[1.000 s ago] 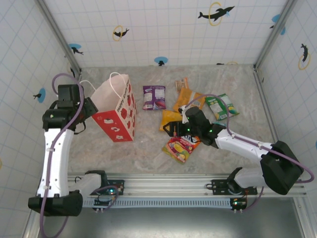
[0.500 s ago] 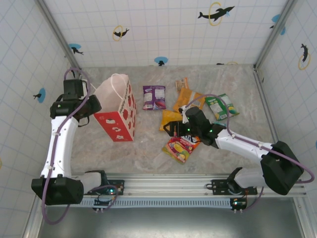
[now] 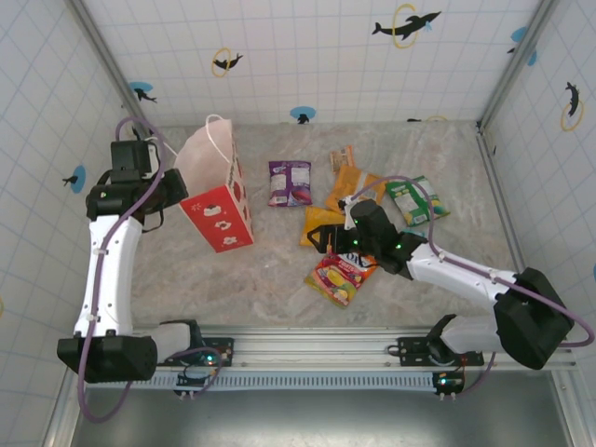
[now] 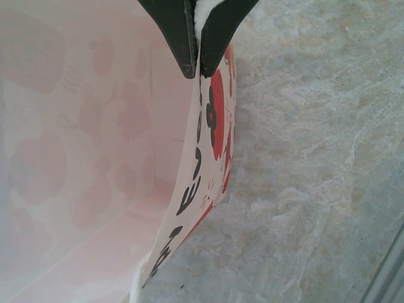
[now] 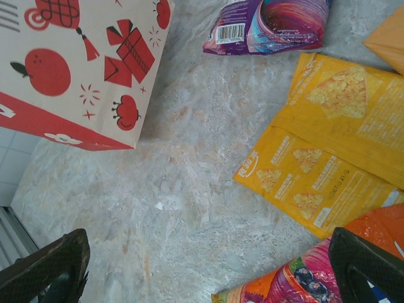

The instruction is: Place the snacks into the paper bag

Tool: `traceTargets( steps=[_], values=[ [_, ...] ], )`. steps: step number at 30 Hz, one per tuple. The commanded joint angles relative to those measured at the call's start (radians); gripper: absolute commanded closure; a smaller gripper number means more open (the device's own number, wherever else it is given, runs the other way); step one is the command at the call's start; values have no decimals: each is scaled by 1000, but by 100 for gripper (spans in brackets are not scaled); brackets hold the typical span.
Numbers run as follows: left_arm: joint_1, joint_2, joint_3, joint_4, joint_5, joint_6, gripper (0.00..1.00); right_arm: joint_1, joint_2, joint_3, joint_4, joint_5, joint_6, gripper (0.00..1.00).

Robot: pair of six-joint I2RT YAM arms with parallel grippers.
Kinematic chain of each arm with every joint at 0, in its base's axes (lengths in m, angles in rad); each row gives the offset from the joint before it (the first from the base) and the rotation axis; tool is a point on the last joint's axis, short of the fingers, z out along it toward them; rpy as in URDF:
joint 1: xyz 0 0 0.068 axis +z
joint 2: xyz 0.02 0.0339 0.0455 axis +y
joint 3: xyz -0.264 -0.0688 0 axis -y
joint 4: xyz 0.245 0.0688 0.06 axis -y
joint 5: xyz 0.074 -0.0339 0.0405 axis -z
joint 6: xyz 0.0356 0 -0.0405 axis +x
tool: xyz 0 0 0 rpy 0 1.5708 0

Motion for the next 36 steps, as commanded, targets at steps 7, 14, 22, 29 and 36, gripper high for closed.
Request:
traceTargets(
  steps=[7,14,22,29,36],
  values=[
    [-19,-40,-150,58,21,-38,100,26,-44,-48,5,52,35,1],
    [-100,-10,-150,67,-24,-46,100,27,-39,-24,-122,126,63,0],
    [-102,10,-98,75,1,-45,100,-67,-126,-98,-245,97,104,0],
    [-103,13,-100,83,22,-47,100,-169,-270,-243,-234,-25,170,21],
    [-102,18,-102,91,38,-45,100,-177,-380,-452,-74,-141,271,33]
  ],
)
